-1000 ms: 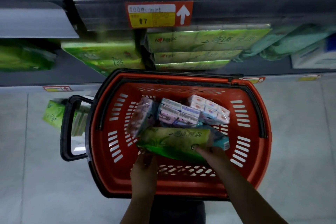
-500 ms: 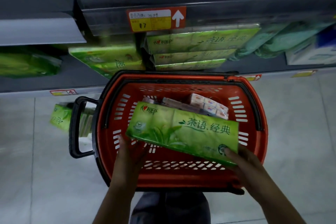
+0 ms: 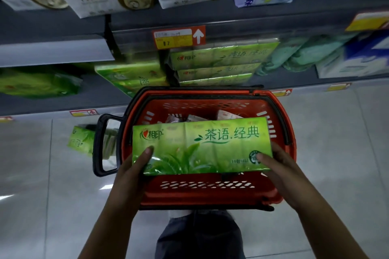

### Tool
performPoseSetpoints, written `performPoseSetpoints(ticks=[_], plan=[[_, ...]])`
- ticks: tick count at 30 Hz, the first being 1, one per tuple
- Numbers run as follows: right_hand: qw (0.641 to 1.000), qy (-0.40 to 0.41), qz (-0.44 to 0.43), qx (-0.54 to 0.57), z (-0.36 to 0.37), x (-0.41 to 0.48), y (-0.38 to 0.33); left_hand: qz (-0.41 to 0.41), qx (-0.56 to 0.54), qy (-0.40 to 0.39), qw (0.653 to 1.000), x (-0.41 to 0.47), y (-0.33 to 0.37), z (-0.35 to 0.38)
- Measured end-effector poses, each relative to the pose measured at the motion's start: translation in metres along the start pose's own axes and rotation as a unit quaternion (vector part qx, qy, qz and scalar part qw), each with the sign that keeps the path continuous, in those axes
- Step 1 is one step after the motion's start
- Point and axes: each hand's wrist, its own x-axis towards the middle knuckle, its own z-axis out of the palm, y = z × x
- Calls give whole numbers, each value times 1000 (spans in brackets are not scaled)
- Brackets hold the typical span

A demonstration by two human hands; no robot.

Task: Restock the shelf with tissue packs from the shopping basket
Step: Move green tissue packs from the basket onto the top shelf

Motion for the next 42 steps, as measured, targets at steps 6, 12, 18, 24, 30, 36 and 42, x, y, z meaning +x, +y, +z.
performPoseSetpoints(ticks=[6, 12, 18, 24, 30, 36, 42], plan=[[998, 24, 1, 57, 8, -16, -21, 43, -18, -4, 999, -32, 12, 1], [996, 40, -7, 74, 17, -40, -51, 89, -16, -7, 996, -61, 38, 9], [990, 80, -25, 110, 28, -72, -88, 177, -3, 15, 984, -101, 82, 27], [988, 50, -68, 131, 36, -107, -137, 212, 24, 22, 977, -140, 122, 37], [984, 61, -82, 147, 45, -151, -172, 224, 54, 2, 973, -197, 159, 42], [984, 77, -110, 117, 58, -194, -206, 234, 56, 12, 971, -249, 188, 44], [973, 77, -128, 173, 61, -246, -245, 247, 55, -32, 967, -304, 224, 56]])
